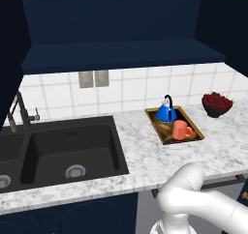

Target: Pick the kettle from the counter and place it on the tray. Then pick the mug from the cabinet and place it on the tray. Then close the cabinet doors.

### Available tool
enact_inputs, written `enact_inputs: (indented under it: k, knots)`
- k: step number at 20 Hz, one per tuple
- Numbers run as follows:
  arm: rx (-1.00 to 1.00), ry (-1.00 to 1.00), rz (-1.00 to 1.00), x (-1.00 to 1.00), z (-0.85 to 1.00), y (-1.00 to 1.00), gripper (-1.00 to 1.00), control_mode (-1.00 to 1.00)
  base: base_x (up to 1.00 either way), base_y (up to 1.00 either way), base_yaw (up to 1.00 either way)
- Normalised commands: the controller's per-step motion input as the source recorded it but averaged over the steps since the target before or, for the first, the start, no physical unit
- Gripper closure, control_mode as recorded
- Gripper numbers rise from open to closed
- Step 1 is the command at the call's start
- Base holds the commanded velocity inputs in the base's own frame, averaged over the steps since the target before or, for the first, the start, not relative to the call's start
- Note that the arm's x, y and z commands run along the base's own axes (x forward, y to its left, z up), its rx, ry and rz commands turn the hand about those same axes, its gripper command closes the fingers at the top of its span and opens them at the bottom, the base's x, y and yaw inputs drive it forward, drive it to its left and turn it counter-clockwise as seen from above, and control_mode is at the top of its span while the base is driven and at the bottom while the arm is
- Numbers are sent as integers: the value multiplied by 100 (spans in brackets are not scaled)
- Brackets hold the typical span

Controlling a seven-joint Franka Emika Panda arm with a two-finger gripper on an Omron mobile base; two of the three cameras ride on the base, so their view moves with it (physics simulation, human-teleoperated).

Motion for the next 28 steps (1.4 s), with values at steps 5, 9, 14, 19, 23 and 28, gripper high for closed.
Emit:
enact_inputs:
  k: [5,9,14,19,23,28]
  knots:
    - [-12,-26,-2,-64,44,36,-100,-100,0,0,0]
    - [-19,-19,-4,-41,44,67,-100,-100,0,0,0]
    - [-20,-15,-3,-30,37,83,-100,-100,0,0,0]
    - [-18,-13,-6,-26,19,96,-100,-100,0,0,0]
    - [-13,-3,-9,-7,18,93,-100,-100,0,0,0]
    - [-9,0,-15,0,10,96,-100,-100,0,0,0]
